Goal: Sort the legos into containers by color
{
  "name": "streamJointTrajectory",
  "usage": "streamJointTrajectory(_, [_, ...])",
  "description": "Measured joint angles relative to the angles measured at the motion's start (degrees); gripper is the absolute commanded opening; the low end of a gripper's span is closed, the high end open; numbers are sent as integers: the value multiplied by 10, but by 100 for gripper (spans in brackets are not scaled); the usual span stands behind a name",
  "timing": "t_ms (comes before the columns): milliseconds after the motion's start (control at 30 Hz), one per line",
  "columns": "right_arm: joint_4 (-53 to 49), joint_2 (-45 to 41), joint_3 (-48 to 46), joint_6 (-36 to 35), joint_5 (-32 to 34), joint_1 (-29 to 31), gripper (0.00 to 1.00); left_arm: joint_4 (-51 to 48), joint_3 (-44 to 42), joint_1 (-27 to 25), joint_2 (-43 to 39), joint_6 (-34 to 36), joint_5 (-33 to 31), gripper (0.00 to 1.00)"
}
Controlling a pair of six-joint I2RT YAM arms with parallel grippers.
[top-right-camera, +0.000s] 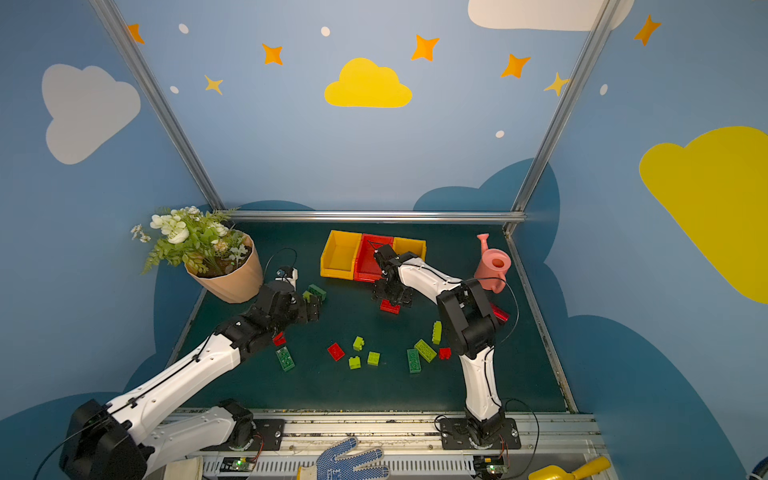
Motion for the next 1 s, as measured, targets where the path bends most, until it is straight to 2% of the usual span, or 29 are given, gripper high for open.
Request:
streamJointTrajectory(100, [-5,11,4,5,5,2,82,1,0,7,5,3,9,100])
streamJointTrajectory(200, [-12,21,4,10,8,2,74,2,0,14,12,6,17,100])
streamJointTrajectory(400, [-23,26,5,18,10,3,46,3,13,28,33,16,37,100])
streamJointTrajectory(467, [-26,26,5,18,10,3,42,3,19,31,40,20,41,100])
streamJointTrajectory(633, [-54,24,21,10,11,4,40,3,47,35,66,34,56,100])
streamJointTrajectory(833, [-97,16,129,-25,33,-6,40,13,94,35,103,52,76,100])
streamJointTrajectory(1000, [-103,16,219,-62,38,-47,40,24,122,35,120,64,96,100])
